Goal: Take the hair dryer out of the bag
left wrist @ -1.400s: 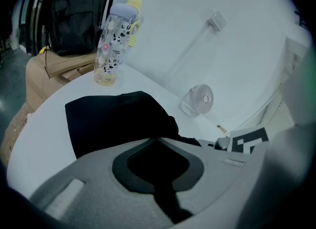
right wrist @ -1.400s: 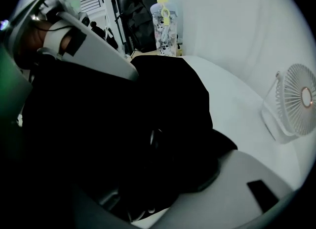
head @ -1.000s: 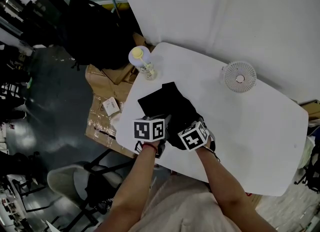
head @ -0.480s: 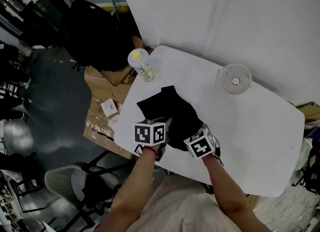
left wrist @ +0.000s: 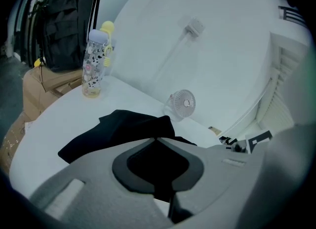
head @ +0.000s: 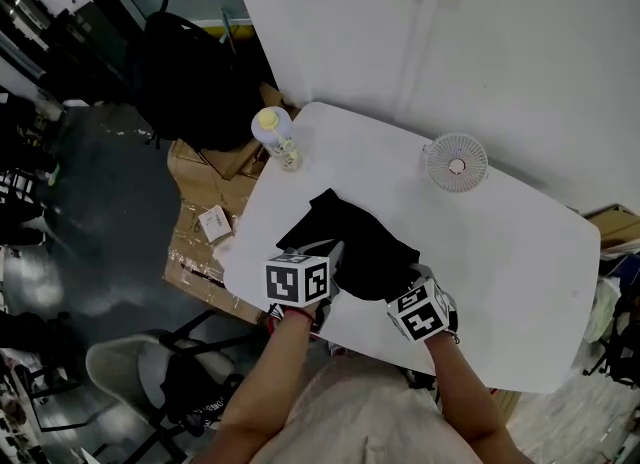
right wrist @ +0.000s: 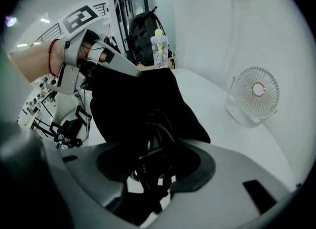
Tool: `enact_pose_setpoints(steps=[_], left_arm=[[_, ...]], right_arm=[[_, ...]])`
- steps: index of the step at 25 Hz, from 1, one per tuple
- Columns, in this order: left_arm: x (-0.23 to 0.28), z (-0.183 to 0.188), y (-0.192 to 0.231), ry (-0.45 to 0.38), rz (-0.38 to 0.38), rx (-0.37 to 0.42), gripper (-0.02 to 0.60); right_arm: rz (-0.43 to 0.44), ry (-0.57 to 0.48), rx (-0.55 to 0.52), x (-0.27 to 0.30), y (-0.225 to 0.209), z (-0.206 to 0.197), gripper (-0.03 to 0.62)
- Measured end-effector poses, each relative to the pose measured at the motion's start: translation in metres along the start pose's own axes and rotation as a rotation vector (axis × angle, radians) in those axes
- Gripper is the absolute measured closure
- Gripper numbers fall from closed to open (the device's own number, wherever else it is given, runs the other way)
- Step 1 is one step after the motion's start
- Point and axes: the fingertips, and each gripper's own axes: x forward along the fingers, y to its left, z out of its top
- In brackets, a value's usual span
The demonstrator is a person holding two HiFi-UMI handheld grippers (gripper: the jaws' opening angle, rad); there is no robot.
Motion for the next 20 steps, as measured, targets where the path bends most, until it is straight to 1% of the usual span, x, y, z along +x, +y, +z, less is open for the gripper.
enact_pose_setpoints(steps=[6,9,11,13,15,18,20], left_arm=[[-0.012,0.013,-0.017,-0.059,0.005,-0.055,0.565],[-0.019,0.024,-0.026,-0.097,-0.001,-0.104,0.565],[-0.022,0.028,-0.03,-0.111,-0.004,-0.141,0.565],[-0.024,0.032,-0.034,-0.12,-0.012,-0.153,0.565],[-0.026,0.037,-0.04,-0.135,-0.025,-0.138,0.563],[-0.034,0.044,-0.049,-0.171,-0.057,-0.072,0.557],[-0.044,0.051,-0.055,-0.211,-0.097,-0.035,0.496]], right_arm=[[-0.042,-0.025,-0.034,-0.033,-0.009,-0.003,0.391],[-0.051,-0.029,-0.05,-0.047,-0.013,-0.006,0.391],[-0.054,-0.026,-0.082,-0.055,-0.015,-0.008,0.391],[-0.054,-0.027,-0.111,-0.063,-0.017,-0.009,0.391],[-0.049,-0.041,-0.113,-0.07,-0.019,-0.009,0.391],[-0.037,-0.073,-0.083,-0.078,-0.021,-0.01,0.391],[-0.02,-0.096,-0.045,-0.084,-0.022,-0.011,0.391]])
